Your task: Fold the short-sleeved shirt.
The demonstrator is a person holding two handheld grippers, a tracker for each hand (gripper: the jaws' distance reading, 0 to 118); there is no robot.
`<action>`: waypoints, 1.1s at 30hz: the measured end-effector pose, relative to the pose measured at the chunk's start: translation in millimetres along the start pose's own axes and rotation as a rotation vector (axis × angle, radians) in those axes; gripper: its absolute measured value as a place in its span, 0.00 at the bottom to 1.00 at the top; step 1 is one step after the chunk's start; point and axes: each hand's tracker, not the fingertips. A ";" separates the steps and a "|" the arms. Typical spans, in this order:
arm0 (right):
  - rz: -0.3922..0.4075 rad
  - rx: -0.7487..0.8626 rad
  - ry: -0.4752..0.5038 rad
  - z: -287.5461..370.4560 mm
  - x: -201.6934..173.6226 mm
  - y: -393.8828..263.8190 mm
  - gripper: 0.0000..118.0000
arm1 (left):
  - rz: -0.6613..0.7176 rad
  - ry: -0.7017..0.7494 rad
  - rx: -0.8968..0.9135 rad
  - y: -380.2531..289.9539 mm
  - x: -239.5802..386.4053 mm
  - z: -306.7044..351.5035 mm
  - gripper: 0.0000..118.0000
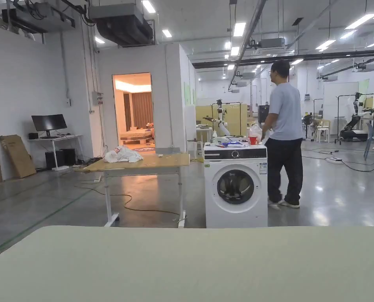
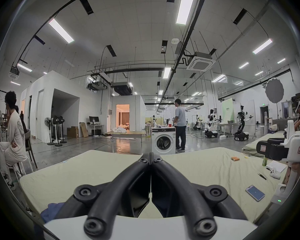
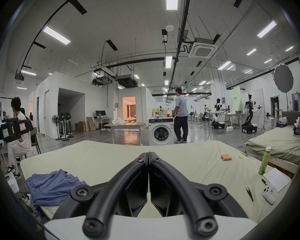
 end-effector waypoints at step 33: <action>0.213 0.001 -0.073 -5.3 6.5 6.9 0.00 | -0.065 0.008 -0.009 12.2 -25.5 -7.7 0.00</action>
